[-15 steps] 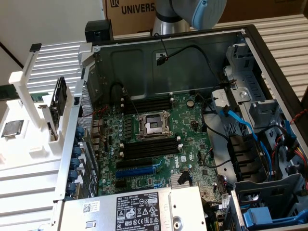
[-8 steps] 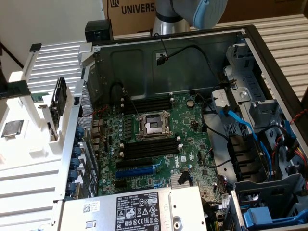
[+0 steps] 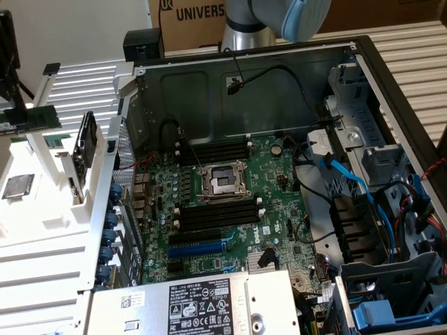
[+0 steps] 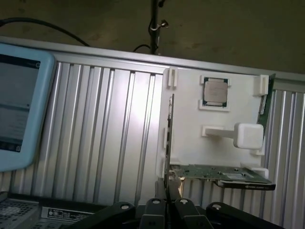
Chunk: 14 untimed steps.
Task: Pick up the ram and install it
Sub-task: 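Insert the ram into the slot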
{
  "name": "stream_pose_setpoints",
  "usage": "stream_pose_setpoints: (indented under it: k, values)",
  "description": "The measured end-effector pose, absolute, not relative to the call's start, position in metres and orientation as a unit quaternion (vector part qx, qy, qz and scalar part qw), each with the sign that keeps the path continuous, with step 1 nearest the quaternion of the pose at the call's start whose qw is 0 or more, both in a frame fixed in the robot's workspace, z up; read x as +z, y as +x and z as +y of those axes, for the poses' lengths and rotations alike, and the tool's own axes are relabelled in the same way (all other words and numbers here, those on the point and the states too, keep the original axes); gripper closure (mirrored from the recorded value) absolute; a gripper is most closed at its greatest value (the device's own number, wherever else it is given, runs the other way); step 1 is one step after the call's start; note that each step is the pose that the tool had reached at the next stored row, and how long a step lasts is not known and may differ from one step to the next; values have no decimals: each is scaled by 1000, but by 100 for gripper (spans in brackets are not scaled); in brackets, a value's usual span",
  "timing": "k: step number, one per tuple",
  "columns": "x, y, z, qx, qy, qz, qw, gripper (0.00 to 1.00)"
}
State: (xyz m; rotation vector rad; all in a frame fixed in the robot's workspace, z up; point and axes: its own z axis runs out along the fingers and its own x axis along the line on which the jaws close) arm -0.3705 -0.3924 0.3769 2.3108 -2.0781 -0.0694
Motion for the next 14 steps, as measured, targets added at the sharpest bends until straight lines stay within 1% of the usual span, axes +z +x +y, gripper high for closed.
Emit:
stream_pose_setpoints:
  k: [14]
  values:
    - [415,-308,-393,-22,743,-668,16,86]
